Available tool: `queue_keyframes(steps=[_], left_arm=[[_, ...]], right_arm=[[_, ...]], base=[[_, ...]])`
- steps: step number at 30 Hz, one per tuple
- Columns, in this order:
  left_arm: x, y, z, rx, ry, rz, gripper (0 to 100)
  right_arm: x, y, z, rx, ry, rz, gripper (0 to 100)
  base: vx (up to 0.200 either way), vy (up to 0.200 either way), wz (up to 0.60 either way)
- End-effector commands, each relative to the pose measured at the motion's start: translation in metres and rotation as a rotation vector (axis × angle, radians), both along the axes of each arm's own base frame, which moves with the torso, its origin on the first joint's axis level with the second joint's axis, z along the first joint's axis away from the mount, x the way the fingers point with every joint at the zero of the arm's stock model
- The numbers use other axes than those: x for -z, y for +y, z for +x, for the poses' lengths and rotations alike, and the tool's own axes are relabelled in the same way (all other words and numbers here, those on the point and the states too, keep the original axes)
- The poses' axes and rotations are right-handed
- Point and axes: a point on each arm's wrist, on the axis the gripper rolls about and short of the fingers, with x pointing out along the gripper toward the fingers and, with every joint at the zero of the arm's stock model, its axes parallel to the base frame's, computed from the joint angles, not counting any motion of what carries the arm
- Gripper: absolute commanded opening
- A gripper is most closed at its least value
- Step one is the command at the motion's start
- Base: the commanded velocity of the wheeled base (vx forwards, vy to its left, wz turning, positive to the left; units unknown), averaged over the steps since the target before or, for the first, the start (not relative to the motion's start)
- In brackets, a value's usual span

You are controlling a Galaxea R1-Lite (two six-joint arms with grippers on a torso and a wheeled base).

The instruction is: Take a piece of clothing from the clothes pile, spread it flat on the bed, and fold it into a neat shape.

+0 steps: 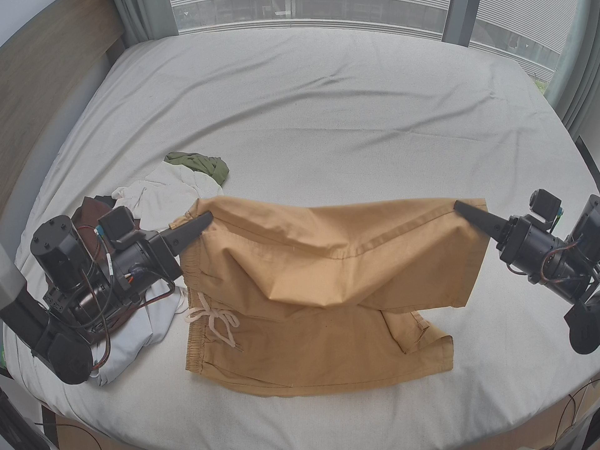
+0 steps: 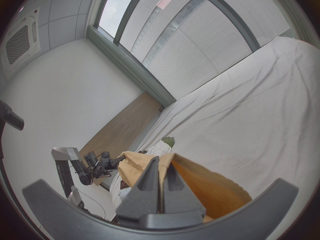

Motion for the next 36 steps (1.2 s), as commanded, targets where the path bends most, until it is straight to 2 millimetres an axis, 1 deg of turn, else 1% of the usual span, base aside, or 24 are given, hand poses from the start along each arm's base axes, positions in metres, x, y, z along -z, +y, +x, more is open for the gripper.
queue_keyframes(steps=[1,3,5,9,13,18,23,25,29,30,36], left_arm=[[-0.007,0.01,0.007,-0.039,-0.026,-0.013,0],[-0.008,0.018,0.009,-0.066,-0.029,-0.02,0],[-0.008,0.022,0.01,-0.074,-0.027,-0.021,0],[-0.009,0.022,0.01,-0.074,-0.03,-0.022,0],[-0.019,0.022,0.005,-0.074,-0.065,-0.032,0],[-0.021,0.022,0.004,-0.067,-0.067,-0.042,0],[-0.021,0.02,0.004,-0.063,-0.069,-0.04,0],[-0.023,0.02,0.004,-0.064,-0.075,-0.041,0],[-0.024,0.021,0.005,-0.066,-0.079,-0.042,0],[-0.025,0.021,0.005,-0.066,-0.085,-0.043,0],[-0.028,0.022,0.004,-0.07,-0.095,-0.047,0]], right_arm=[[-0.008,-0.014,0.007,0.053,-0.026,0.013,0],[-0.01,-0.02,0.009,0.07,-0.031,0.018,0],[-0.011,-0.022,0.01,0.077,-0.026,0.027,0],[-0.01,-0.022,0.01,0.078,-0.019,0.033,0],[-0.011,-0.023,0.01,0.079,-0.022,0.033,0],[-0.012,-0.023,0.01,0.081,-0.029,0.033,0],[-0.019,-0.024,0.009,0.083,-0.081,0.043,0],[-0.02,-0.027,0.01,0.095,-0.092,0.043,0],[-0.023,-0.028,0.009,0.092,-0.105,0.043,0],[-0.028,-0.028,0.005,0.078,-0.125,0.042,0],[-0.031,-0.028,0.002,0.069,-0.139,0.043,0]], base=[[0.0,0.0,0.0],[0.0,0.0,0.0],[0.0,0.0,0.0],[0.0,0.0,0.0],[0.0,0.0,0.0],[0.0,0.0,0.0],[0.0,0.0,0.0],[0.0,0.0,0.0],[0.0,0.0,0.0],[0.0,0.0,0.0],[0.0,0.0,0.0]])
